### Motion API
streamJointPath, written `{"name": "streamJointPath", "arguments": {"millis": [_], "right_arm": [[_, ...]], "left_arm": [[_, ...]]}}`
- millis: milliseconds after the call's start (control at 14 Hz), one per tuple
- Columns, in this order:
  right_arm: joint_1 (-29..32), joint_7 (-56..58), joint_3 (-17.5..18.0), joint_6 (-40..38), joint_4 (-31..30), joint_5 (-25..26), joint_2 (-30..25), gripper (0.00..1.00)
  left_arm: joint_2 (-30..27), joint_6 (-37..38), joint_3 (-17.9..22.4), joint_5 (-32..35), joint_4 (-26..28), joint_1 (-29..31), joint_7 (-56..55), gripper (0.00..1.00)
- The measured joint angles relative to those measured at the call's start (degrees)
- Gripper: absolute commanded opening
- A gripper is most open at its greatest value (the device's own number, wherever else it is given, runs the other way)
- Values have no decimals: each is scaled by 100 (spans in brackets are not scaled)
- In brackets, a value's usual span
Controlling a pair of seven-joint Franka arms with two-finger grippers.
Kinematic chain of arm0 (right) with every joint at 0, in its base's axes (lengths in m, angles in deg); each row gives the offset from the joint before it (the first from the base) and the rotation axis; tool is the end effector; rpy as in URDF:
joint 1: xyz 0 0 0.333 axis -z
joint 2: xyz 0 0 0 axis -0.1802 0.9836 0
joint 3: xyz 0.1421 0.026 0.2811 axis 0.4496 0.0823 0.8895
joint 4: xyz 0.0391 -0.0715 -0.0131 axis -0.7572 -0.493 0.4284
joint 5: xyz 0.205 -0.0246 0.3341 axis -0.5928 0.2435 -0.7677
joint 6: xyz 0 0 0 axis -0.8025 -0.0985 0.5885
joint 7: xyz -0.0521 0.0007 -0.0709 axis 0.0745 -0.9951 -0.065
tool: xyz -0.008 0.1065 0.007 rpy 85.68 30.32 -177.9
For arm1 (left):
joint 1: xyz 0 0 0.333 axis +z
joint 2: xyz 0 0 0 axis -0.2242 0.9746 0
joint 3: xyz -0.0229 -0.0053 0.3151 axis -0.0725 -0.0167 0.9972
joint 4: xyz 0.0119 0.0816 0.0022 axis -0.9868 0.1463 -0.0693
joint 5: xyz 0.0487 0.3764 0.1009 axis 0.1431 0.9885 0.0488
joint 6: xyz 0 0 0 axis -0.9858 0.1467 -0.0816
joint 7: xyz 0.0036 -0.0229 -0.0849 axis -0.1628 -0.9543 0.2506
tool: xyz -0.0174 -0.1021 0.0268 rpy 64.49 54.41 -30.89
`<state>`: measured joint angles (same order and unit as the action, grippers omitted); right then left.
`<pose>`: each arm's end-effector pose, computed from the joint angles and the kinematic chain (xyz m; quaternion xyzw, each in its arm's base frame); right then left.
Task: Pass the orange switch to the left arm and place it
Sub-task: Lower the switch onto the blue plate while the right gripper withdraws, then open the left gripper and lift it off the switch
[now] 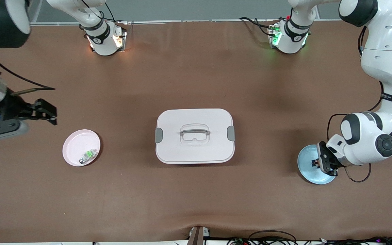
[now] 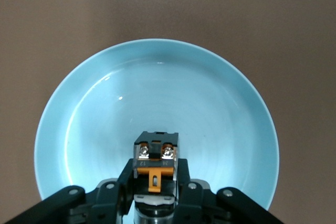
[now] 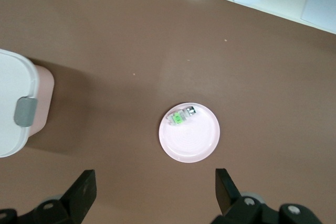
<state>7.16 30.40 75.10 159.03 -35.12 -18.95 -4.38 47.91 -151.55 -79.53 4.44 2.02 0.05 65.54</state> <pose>0.6511 0.0712 0.6416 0.9914 0.1241 0.0280 0.0309 0.6973 0.0451 0.1949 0.7001 -0.7128 0.0342 0.0242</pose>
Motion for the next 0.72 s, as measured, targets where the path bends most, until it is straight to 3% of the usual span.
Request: {"name": "streamJointPath", "arguments": {"millis": [358,717], "right_arm": [[436,1,-1,-147,0,-2,-10,100],[1045,-3,-2,-435,0,-314,-24,100]], "left_arm": [[-23,-32,-48,-83,-63,3,-420,100],[-543,203,-49,-1086,-110,208,-1349,100]]}}
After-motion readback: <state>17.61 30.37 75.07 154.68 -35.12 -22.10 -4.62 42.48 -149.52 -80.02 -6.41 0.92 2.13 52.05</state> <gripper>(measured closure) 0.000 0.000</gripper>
